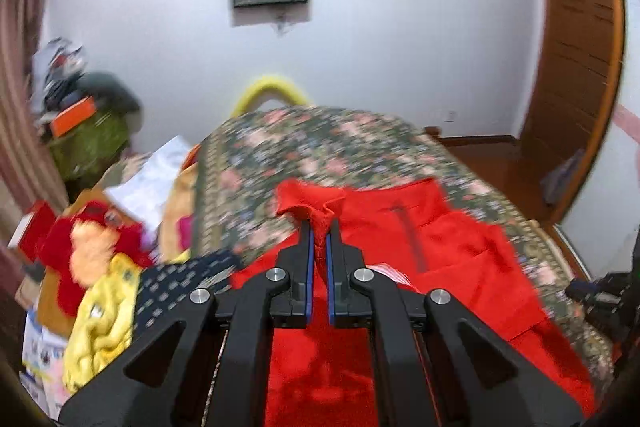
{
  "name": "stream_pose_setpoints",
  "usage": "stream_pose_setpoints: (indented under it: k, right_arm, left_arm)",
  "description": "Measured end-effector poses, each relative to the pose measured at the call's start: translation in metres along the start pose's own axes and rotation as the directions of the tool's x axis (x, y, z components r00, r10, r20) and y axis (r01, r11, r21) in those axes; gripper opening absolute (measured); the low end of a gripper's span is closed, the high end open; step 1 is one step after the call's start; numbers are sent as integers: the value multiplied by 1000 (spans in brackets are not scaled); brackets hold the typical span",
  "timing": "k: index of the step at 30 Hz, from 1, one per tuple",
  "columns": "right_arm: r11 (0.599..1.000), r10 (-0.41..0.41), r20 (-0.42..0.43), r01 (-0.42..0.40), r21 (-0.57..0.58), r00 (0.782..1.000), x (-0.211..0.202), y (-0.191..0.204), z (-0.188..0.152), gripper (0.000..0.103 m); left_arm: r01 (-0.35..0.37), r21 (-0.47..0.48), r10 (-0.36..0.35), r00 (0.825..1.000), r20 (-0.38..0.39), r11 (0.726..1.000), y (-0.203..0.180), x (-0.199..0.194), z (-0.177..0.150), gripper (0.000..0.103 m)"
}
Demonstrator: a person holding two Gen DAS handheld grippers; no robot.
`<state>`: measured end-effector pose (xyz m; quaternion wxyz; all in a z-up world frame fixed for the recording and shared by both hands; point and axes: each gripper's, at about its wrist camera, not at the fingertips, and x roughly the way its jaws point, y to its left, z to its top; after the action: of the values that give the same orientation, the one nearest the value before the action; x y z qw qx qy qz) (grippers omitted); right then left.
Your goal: Fold large clothes
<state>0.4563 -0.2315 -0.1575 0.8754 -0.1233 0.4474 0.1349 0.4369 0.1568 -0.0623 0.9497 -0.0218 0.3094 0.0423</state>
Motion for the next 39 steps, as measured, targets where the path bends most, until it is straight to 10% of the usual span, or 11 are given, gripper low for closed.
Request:
stream_pose_setpoints:
  k: [12, 27, 29, 30, 31, 32, 39]
  right_arm:
    - [998, 22, -186, -11, 57, 982, 102, 9, 9, 9]
    - [985, -136, -151, 118, -125, 979, 104, 24, -9, 10]
    - [979, -159, -141, 138, -148, 977, 102, 24, -13, 16]
    - [975, -180, -135, 158, -155, 974, 101, 22, -14, 37]
    - [961, -242, -118, 221, -168, 963, 99, 20, -16, 80]
    - [948, -285, -96, 265, -178, 954, 98, 16, -19, 96]
    - [980, -177, -107, 165, -113, 978, 74, -5, -30, 101]
  left_arm:
    - [-80, -153, 36, 963, -267, 985, 96, 62, -131, 4]
    - [-87, -126, 23, 898, -440, 988, 103, 99, -208, 18]
    - [-91, -116, 29, 893, -450, 989, 103, 99, -211, 25]
    - [-95, -111, 34, 890, -454, 989, 102, 99, -213, 31]
    - [-99, -108, 39, 889, -456, 989, 102, 98, -214, 35]
    - [-103, -103, 45, 888, -458, 989, 102, 98, -215, 37]
    - [-142, -2, 122, 858, -499, 990, 92, 87, -216, 58]
